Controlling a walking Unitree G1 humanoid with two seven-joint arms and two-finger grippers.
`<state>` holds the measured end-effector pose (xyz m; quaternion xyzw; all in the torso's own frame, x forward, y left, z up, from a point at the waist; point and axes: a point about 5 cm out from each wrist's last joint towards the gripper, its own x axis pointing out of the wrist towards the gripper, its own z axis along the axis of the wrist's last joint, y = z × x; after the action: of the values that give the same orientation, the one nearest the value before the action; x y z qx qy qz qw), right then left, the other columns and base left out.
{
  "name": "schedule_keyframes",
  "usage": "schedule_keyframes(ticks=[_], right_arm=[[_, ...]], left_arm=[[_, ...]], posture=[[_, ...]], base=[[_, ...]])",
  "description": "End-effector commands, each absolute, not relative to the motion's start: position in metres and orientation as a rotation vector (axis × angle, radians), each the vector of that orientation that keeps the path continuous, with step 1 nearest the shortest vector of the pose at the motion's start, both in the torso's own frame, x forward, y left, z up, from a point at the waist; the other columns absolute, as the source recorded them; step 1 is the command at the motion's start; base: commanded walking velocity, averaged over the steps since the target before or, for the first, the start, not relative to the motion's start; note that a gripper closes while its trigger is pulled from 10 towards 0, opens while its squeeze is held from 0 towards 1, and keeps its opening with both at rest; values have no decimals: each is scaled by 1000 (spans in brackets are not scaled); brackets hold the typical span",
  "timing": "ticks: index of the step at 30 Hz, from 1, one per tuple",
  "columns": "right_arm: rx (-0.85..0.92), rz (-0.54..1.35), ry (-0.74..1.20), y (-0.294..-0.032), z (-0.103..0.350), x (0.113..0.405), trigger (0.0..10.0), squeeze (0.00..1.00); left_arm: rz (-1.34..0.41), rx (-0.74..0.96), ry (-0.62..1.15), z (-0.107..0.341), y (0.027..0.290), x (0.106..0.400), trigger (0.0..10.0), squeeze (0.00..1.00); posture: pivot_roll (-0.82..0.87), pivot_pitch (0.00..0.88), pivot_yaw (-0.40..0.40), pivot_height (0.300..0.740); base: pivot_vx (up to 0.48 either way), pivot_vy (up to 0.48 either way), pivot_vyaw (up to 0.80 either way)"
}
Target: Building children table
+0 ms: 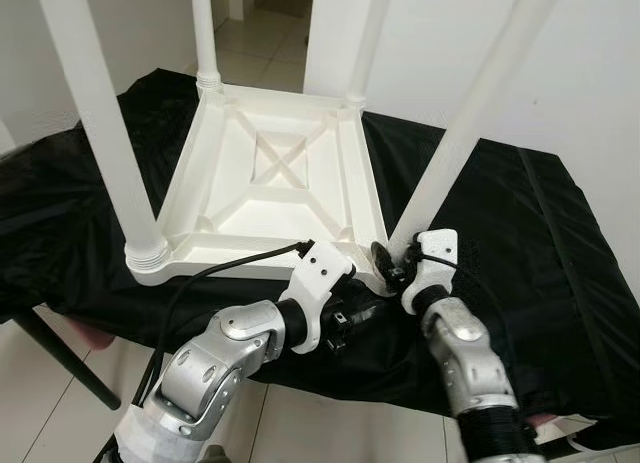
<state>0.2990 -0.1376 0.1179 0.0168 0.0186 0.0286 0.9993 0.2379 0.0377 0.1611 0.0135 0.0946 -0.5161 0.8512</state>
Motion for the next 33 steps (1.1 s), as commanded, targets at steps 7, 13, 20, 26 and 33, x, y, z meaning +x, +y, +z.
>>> schedule_keyframes(ticks=[7,13,20,26,33], right_arm=[[-3,-108,114,-154,107,290,0,0],[29,-86,86,-150,114,291,10000,1000],[32,-29,50,-154,122,297,10000,1000],[37,154,32,-163,126,304,10000,184],[-84,540,54,-167,124,304,10000,0]], left_arm=[[-1124,24,210,161,33,235,10000,0],[-1122,26,209,161,34,235,10000,0],[-1120,24,209,161,33,235,10000,0],[-1117,25,206,161,33,236,10000,0],[-1119,27,206,162,34,237,10000,0]], posture=[[124,2,-99,740],[125,1,-99,740],[124,0,-101,740],[124,0,-101,740],[120,0,-96,740]], base=[[0,0,0],[0,0,0],[0,0,0],[0,0,0],[0,0,0]])
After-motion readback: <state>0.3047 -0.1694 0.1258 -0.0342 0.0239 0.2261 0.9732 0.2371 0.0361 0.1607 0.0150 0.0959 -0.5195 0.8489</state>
